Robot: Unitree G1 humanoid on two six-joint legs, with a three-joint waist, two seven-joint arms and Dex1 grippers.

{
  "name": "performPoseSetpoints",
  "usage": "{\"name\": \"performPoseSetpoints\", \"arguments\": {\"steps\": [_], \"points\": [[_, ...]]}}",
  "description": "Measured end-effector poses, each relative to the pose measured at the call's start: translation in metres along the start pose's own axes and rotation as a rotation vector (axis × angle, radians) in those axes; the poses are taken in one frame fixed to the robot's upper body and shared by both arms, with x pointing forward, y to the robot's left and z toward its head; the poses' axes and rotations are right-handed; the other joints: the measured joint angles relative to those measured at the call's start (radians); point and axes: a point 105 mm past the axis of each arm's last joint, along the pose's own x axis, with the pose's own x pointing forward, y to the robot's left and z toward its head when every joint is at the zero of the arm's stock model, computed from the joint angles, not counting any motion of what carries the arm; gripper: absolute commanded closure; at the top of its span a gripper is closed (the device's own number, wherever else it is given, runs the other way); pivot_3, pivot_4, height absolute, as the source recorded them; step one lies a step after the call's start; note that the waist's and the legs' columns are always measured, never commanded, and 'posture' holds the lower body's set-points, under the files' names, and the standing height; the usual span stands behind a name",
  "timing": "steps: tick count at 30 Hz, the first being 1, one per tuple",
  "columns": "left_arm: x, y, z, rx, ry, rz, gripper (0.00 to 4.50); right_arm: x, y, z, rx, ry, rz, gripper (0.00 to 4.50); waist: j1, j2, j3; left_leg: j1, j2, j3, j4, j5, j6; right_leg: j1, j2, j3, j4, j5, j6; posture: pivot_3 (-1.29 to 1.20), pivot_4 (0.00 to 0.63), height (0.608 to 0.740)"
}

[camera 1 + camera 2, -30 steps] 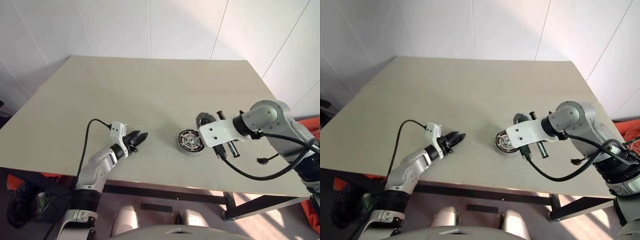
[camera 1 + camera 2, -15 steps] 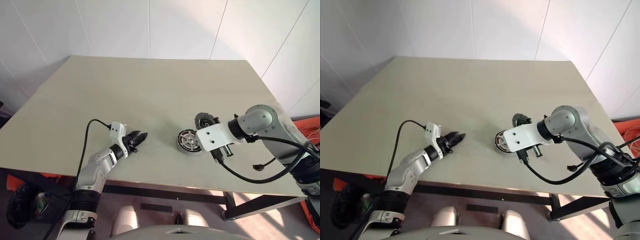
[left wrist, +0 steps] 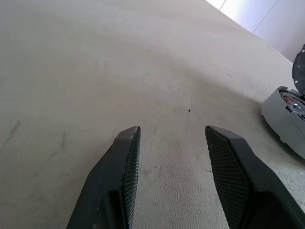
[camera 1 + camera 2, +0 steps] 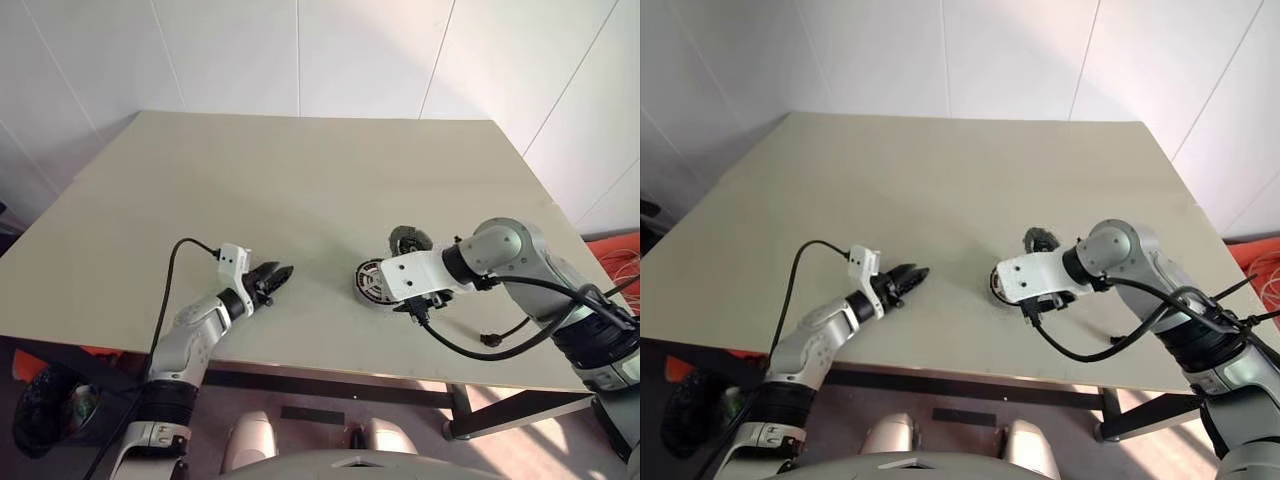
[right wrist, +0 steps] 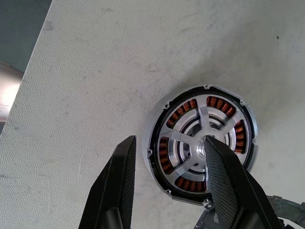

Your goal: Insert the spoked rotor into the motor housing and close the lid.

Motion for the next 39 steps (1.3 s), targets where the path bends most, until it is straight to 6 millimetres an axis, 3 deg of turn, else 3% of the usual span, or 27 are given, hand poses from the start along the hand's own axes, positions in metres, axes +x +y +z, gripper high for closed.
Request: {"name": "performPoseSetpoints", "arguments": {"steps": [18,39], "points": [[-0.003,0.003,0.001,0.0,0.003,0.011,2.2,0.015,0.008,-0.01,0.07,0.014,0.015,1.96,0.0,0.0,0.0,0.0,0.0,0.0,0.0,0.0,0.0,0.0,0.0,0.0,0.0,0.0,0.0,0.0,0.0,0.74],[-0.006,0.008,0.003,0.016,0.017,0.022,2.2,0.018,0.013,-0.019,0.135,0.021,-0.047,1.96,0.001,0.0,0.0,0.001,0.0,0.0,0.0,0.0,0.0,0.002,0.0,0.0,0.0,-0.001,0.001,0.0,0.0,0.74]]}}
